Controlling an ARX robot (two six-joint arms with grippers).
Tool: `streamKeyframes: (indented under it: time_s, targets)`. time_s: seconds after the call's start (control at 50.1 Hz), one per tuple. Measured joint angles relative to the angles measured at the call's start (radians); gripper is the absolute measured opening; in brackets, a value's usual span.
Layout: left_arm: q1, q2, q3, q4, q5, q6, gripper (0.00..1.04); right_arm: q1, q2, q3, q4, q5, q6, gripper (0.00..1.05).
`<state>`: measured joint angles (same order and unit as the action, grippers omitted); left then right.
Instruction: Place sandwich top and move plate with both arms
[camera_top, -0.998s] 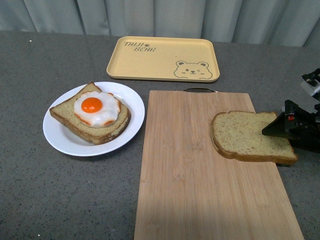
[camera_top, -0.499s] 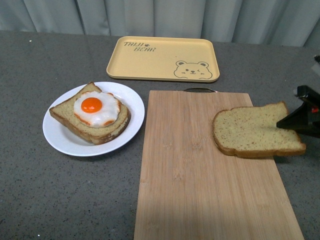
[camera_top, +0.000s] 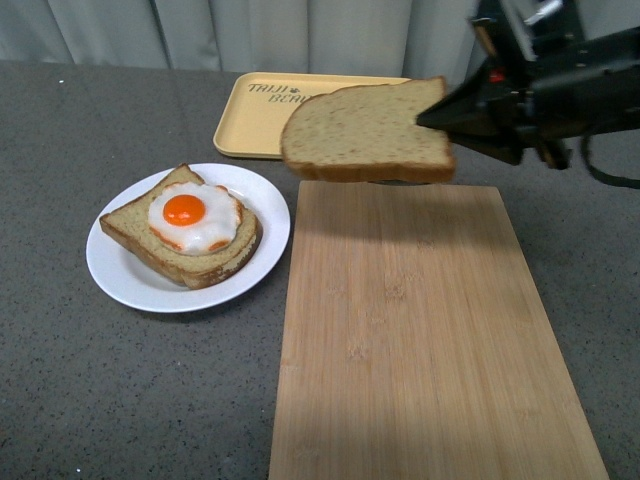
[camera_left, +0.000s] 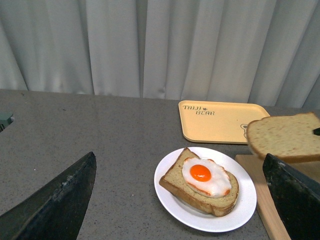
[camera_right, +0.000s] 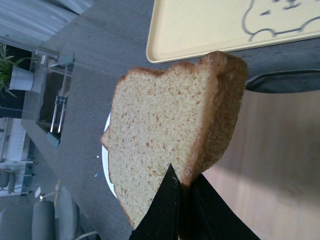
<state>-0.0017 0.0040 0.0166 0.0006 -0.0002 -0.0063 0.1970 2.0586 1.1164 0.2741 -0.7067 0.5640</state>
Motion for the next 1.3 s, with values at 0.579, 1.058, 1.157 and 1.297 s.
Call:
streamKeyframes:
  time_s: [0.579, 1.058, 1.157, 1.297]
  targets:
    - [0.000, 0.000, 0.000, 0.000, 0.000, 0.000, 0.98, 0.286, 0.303, 0.364, -0.025, 0.062, 0.238, 0.02]
    - [0.000, 0.000, 0.000, 0.000, 0.000, 0.000, 0.98, 0.309, 0.364, 0.410, -0.097, 0.091, 0.236, 0.02]
    - [0.000, 0.000, 0.000, 0.000, 0.000, 0.000, 0.98, 0.310, 0.365, 0.410, -0.098, 0.093, 0.230, 0.02]
    - [0.000, 0.000, 0.000, 0.000, 0.000, 0.000, 0.98, 0.308, 0.357, 0.376, -0.093, 0.098, 0.211, 0.19]
